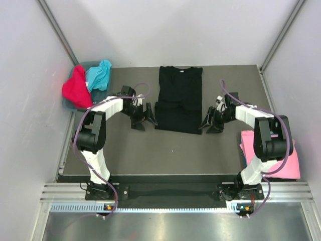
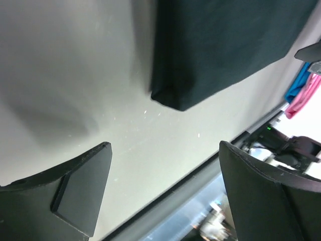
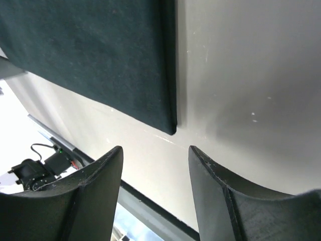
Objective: Fold and stack the t-shirts
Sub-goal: Fold the tshirt
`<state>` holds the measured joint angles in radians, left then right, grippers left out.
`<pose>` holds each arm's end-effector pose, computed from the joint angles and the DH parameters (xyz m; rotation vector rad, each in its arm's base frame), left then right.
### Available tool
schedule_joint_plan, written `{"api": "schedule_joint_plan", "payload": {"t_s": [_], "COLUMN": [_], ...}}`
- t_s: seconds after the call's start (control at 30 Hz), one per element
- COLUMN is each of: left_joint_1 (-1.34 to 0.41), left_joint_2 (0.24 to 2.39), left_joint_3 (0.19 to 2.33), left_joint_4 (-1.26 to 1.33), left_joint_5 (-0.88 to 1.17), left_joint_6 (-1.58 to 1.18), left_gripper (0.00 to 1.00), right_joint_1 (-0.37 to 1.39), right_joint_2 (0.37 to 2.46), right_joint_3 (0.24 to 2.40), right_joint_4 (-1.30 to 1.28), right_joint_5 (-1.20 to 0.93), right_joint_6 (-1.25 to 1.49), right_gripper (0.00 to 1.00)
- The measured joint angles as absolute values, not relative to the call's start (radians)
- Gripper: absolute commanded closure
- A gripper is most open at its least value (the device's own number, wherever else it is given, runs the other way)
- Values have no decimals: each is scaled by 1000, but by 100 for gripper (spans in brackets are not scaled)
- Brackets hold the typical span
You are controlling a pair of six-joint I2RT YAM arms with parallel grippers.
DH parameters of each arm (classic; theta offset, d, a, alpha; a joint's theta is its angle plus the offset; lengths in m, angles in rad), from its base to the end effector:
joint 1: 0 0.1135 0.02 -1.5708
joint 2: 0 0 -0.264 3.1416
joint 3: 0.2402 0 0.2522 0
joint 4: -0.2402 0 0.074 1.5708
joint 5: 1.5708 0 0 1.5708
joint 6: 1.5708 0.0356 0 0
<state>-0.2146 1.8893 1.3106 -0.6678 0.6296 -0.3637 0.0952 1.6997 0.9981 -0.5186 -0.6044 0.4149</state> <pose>0.3603 -0.1000 0.1831 -0.0607 2.8438 -1.0190 0.3119 0.0501 0.1660 0.2930 2.7887 0.9697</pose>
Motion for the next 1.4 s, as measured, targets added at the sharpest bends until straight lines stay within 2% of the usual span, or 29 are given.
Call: {"api": "schedule_joint_plan", "payload": {"t_s": [0.33,0.53,0.63,0.67,0.83,1.0,1.1,1.2,1.27,1.3,1.4], "left_joint_1": [-225,-249,-266,-271,-294,-297,-297,-297,-297,-297,-299], "left_joint_2": [1972,1998,2012,2017,2055,2077,2085,2086,2086,2086,2087], "left_joint_3": [1275,1289,1295,1298,1328,1350,1354,1354,1354,1354,1354], "left_joint_4": [-619,-595,-579,-574,-564,-559,-558,-556,-553,-552,-548], "left_joint_5": [697,727,739,742,754,754,748,733,717,712,697], "left_joint_6": [-478,-510,-526,-530,-546,-552,-553,-552,-549,-549,-539], "left_gripper": [12,17,23,29,34,45,52,59,68,71,90], "right_joint_1": [133,146,147,147,147,147,147,146,143,143,140], "right_joint_2": [1765,1779,1779,1779,1783,1824,1844,1853,1858,1862,1866], "right_joint_3": [988,975,962,958,957,991,1012,1016,1015,1015,1005], "right_joint_4": [-465,-452,-443,-440,-432,-434,-434,-431,-427,-423,-408], "right_joint_5": [-623,-632,-650,-655,-660,-675,-675,-662,-654,-649,-650], "right_joint_6": [474,487,500,504,519,530,535,533,529,529,536], "right_gripper": [45,45,45,45,48,53,57,71,95,100,100]}}
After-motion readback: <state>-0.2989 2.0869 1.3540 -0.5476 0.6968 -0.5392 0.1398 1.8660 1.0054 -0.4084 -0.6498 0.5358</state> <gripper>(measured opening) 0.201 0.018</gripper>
